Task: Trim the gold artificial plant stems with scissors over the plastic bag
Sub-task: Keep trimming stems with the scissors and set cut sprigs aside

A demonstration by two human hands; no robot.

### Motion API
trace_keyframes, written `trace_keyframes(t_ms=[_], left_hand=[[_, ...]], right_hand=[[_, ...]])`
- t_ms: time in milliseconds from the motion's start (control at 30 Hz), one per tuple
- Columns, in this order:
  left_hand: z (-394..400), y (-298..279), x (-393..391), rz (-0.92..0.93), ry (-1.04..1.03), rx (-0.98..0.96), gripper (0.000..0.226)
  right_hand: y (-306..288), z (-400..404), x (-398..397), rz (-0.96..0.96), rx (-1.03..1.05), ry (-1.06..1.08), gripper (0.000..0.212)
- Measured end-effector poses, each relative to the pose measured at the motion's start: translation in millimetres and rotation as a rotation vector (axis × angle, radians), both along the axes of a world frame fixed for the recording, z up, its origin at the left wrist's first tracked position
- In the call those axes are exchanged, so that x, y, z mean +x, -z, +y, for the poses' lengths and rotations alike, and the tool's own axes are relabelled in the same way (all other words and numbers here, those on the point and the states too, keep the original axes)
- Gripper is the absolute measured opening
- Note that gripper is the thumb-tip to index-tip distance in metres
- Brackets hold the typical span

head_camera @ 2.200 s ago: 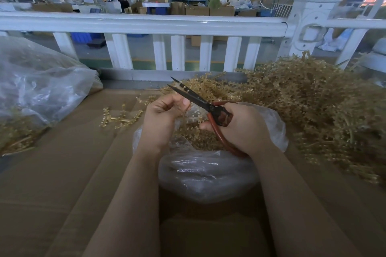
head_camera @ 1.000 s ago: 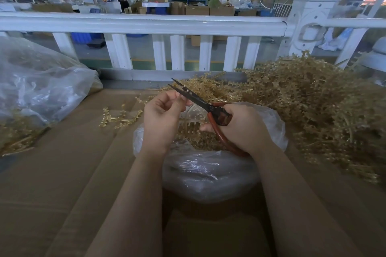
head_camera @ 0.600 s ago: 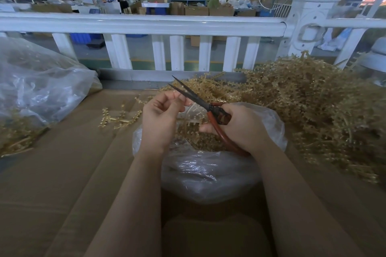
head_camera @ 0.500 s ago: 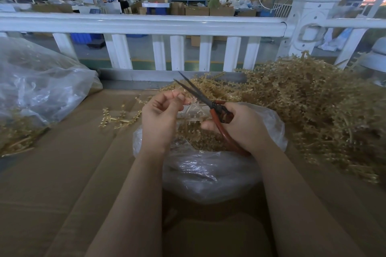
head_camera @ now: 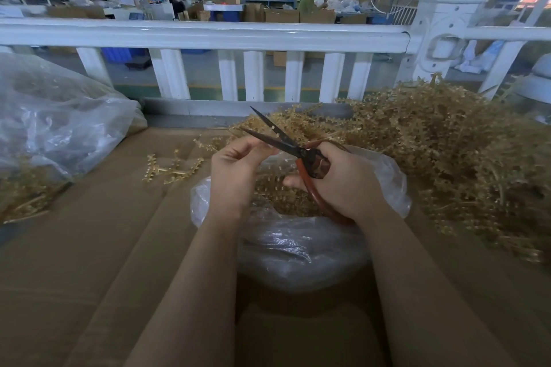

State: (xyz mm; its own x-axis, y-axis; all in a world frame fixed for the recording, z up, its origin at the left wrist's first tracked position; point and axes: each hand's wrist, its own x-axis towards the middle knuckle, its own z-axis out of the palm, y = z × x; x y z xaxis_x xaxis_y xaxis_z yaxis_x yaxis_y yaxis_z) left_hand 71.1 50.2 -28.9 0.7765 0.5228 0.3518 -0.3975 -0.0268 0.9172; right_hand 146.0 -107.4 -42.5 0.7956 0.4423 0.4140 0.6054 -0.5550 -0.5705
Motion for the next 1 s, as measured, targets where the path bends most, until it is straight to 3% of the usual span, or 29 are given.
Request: trace_keyframes(t_ms=[233, 667, 1000], left_hand=[[-0.1, -1.0, -0.6, 0.024, 0.030, -0.030, 0.031], [-0.7, 0.5, -0.3, -0.003, 0.078, -0.041, 0.014], [-2.0, 2.3, 0.6, 0.018, 0.099, -0.034, 0.013]], right_hand=[[-0.2, 0.1, -0.2, -0.082, -0.015, 0.018, 0.053], [1.7, 1.4, -0.5, -0.066, 0.008, 0.028, 0.056], [0.4, 1.7, -2.0, -0.111, 0.017, 0.046, 0.058]])
